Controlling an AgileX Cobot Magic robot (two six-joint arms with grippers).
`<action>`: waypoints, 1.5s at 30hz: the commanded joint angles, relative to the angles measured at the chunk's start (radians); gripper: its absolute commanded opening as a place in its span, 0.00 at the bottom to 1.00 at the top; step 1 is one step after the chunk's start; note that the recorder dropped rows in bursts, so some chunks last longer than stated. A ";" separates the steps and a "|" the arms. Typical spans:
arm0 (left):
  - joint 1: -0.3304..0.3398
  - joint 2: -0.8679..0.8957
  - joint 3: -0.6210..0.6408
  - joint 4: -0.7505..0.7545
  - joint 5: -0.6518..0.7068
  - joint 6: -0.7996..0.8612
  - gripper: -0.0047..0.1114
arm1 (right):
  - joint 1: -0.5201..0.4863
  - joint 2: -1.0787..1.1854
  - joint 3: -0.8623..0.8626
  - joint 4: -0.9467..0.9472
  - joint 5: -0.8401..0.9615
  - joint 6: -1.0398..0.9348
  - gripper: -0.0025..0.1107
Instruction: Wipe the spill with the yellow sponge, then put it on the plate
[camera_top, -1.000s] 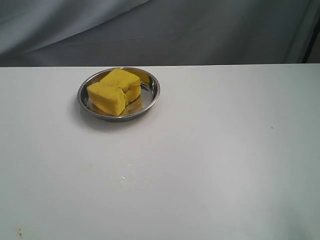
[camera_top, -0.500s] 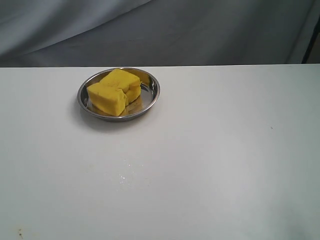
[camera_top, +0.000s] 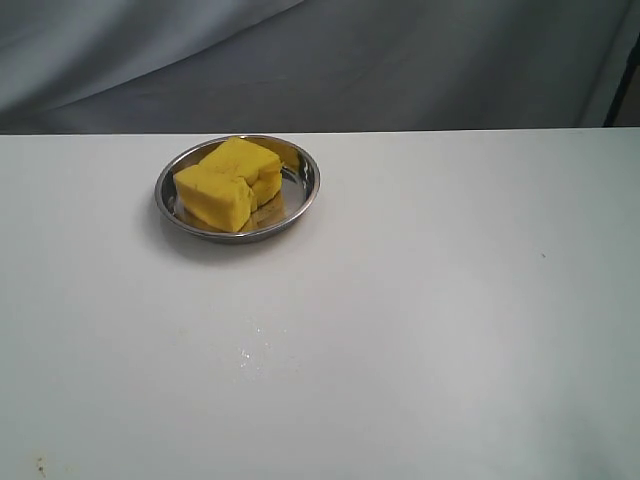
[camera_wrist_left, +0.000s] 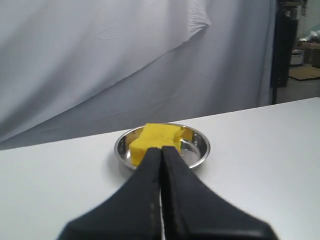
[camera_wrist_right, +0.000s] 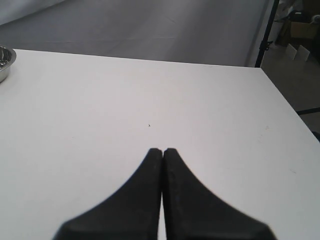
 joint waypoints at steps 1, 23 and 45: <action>-0.004 -0.003 0.036 0.229 -0.006 -0.258 0.04 | 0.001 -0.005 0.004 -0.007 -0.004 0.005 0.02; -0.004 -0.003 0.208 0.226 -0.141 -0.261 0.04 | 0.001 -0.005 0.004 -0.007 -0.004 0.005 0.02; -0.004 -0.003 0.272 0.226 -0.164 -0.264 0.04 | 0.001 -0.005 0.004 -0.007 -0.004 0.005 0.02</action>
